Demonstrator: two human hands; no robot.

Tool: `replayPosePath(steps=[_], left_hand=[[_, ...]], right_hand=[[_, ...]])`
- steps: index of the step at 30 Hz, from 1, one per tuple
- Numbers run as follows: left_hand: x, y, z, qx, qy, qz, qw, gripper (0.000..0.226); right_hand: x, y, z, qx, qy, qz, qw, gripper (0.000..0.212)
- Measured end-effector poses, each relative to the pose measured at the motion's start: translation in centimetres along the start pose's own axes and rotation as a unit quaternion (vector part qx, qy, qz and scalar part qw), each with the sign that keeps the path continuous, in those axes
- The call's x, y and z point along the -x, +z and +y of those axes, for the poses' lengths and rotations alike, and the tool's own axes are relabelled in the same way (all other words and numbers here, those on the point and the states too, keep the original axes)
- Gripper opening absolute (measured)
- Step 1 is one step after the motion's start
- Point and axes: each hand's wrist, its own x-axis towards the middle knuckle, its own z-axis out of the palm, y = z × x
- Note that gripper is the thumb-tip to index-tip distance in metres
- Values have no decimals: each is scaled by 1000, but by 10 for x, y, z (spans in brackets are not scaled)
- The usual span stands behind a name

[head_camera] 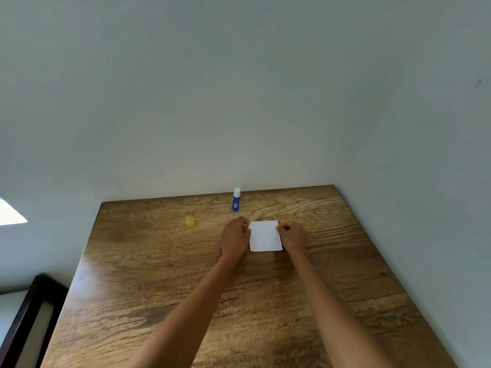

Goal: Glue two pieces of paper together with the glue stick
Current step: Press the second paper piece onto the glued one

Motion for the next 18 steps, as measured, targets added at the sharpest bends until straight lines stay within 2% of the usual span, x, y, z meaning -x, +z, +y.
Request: replayPosePath(steps=[5, 9, 15, 18], left_hand=[[4, 7, -10, -89, 83, 9, 993, 29], [9, 9, -14, -137, 115, 20, 984, 33], [12, -9, -11, -38, 68, 34, 996, 31], [5, -25, -10, 10, 50, 51, 997, 34]], right_hand=[[0, 7, 4, 14, -33, 11, 999, 21], [-4, 8, 6, 14, -45, 17, 999, 15], [3, 11, -3, -20, -77, 51, 996, 11], [10, 20, -22, -30, -125, 29, 991, 12]])
